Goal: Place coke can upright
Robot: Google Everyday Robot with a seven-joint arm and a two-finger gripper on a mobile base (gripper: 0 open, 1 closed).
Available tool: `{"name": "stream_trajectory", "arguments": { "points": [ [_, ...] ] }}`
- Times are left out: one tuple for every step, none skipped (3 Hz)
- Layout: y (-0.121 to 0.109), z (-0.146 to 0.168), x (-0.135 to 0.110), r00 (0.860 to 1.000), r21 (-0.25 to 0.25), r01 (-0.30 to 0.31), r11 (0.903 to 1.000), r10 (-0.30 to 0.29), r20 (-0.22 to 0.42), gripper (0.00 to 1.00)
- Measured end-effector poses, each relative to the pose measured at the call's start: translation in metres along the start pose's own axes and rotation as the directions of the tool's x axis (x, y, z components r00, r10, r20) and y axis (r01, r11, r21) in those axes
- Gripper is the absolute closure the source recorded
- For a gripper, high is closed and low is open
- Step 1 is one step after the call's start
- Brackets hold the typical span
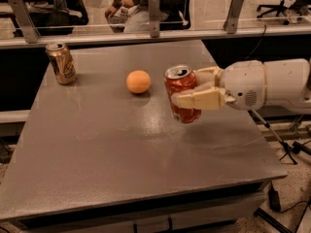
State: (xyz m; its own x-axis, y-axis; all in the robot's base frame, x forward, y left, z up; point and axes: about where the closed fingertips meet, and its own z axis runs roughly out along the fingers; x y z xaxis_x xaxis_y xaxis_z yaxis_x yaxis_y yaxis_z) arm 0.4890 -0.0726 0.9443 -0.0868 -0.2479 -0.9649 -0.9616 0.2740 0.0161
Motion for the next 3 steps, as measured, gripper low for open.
{"name": "stream_trajectory", "arguments": {
  "points": [
    [0.005,-0.001,0.008,0.995,-0.015,0.009,0.9999,-0.008,0.098,1.0],
    [0.006,0.001,0.018,0.985,-0.03,0.022,0.9993,-0.017,0.172,1.0],
    [0.003,0.004,0.03,0.976,-0.044,0.026,0.9987,-0.015,0.216,1.0]
  ]
}}
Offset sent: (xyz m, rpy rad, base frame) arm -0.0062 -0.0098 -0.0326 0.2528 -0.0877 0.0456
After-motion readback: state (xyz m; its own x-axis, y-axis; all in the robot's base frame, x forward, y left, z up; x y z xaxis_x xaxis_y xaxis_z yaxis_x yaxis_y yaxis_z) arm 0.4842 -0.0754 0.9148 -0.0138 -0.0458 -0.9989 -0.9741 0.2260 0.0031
